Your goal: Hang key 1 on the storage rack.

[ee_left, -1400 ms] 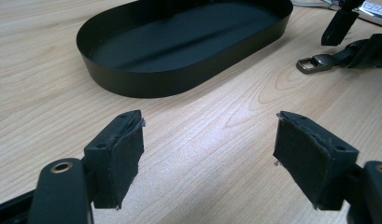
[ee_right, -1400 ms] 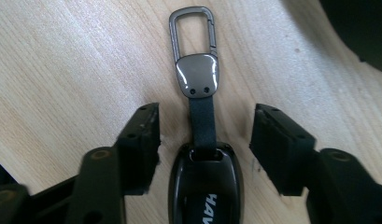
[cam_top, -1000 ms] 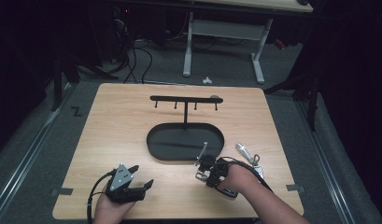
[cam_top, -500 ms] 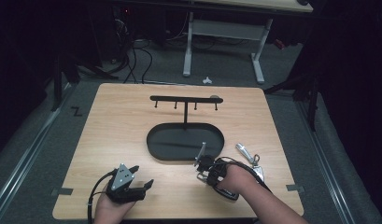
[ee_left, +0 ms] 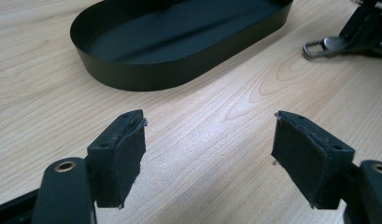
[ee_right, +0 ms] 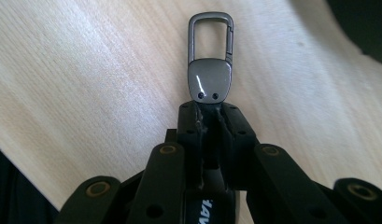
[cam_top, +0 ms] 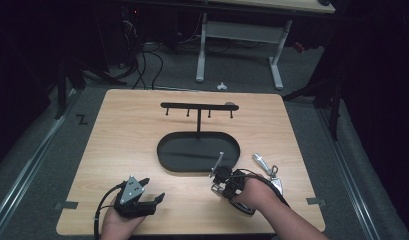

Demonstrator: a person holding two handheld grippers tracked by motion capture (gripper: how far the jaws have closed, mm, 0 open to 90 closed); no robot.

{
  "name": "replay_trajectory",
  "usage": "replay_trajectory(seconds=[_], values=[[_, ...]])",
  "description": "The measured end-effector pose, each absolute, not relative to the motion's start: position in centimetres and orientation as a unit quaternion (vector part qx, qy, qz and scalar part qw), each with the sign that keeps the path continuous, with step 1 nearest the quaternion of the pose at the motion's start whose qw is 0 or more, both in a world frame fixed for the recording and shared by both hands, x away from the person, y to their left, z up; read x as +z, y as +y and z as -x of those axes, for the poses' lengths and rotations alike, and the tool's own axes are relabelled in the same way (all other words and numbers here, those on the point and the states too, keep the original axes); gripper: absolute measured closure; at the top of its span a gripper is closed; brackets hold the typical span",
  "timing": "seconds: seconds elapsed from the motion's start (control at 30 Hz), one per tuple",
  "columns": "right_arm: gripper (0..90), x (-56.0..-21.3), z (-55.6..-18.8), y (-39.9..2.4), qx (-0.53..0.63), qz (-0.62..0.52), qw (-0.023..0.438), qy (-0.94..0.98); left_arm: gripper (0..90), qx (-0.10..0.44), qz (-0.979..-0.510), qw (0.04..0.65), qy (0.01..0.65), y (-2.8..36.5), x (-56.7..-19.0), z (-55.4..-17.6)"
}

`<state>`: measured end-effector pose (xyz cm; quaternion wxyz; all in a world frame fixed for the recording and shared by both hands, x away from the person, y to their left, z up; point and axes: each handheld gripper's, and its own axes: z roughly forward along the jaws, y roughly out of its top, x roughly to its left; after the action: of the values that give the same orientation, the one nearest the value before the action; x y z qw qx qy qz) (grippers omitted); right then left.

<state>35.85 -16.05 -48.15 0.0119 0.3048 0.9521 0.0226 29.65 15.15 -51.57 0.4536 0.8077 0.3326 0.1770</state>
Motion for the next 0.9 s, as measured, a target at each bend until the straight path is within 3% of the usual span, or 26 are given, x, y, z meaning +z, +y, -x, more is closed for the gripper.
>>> replay_trajectory(seconds=[0.9], values=[[80.4,-40.4,-35.8,-19.3,0.072,-0.347,0.054,0.934,26.6,0.174,-0.810,0.452,0.330,15.0,-51.7,-29.6]])
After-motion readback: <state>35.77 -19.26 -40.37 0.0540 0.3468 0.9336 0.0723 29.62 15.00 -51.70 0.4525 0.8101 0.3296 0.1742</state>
